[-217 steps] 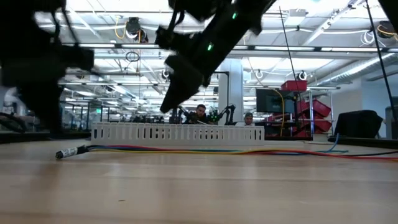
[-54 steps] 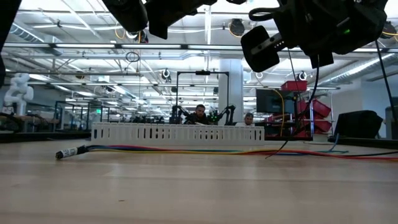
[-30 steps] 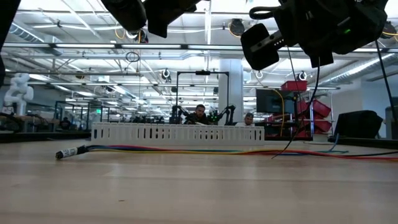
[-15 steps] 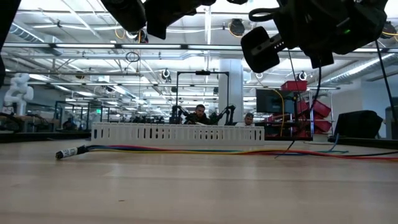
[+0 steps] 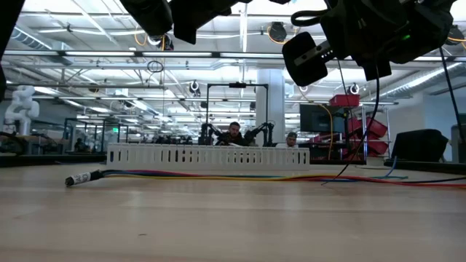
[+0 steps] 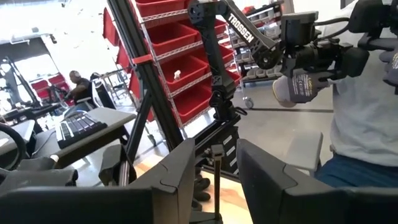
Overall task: Ziptie cables
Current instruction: Wrap the colored loose cables with the black zip tie
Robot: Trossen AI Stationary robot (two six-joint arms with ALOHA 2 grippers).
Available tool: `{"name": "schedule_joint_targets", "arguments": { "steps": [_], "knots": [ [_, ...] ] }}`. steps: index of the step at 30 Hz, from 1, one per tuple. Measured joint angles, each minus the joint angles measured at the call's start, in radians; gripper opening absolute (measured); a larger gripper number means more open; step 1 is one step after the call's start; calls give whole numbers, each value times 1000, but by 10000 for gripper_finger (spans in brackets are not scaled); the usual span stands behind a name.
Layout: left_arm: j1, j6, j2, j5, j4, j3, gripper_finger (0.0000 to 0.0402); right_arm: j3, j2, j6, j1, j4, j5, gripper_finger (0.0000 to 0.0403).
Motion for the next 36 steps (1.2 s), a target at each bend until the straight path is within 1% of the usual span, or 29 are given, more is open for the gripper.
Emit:
{"name": "schedule_joint_targets", "arguments": {
  "steps": [4,11,14,17,19,21,23,25,29,31,33,36],
  "knots": [
    [-5,0,0,0,0,1,87,0,0,0,0,6,0,0],
    [-5,0,0,0,0,2,17,0,0,0,0,8,0,0],
    [-5,-8,0,-5,1,2,11,0,0,1,0,9,0,0],
    [-5,-89,0,-65,23,2,10,0,0,21,0,13,26,0],
    [-5,-171,-10,-135,23,2,8,0,0,23,1,14,107,0],
    [-4,-222,-24,-183,-1,2,8,2,-3,15,12,-5,227,5],
    [-4,-234,-32,-227,-35,2,8,3,-3,-30,28,-62,348,15],
    [-5,-235,-53,-271,-88,2,8,-1,1,-77,41,-124,444,30],
    [-15,-235,-94,-385,-191,3,8,-1,-1,-108,68,-179,626,71],
    [-25,-234,-110,-475,-250,3,8,-1,-5,-88,86,-210,719,93],
    [-35,-212,-138,-574,-331,3,8,-1,-24,-11,104,-244,817,114],
    [-59,-200,-159,-755,-412,4,8,0,-52,62,153,-297,953,136]
  ]
}}
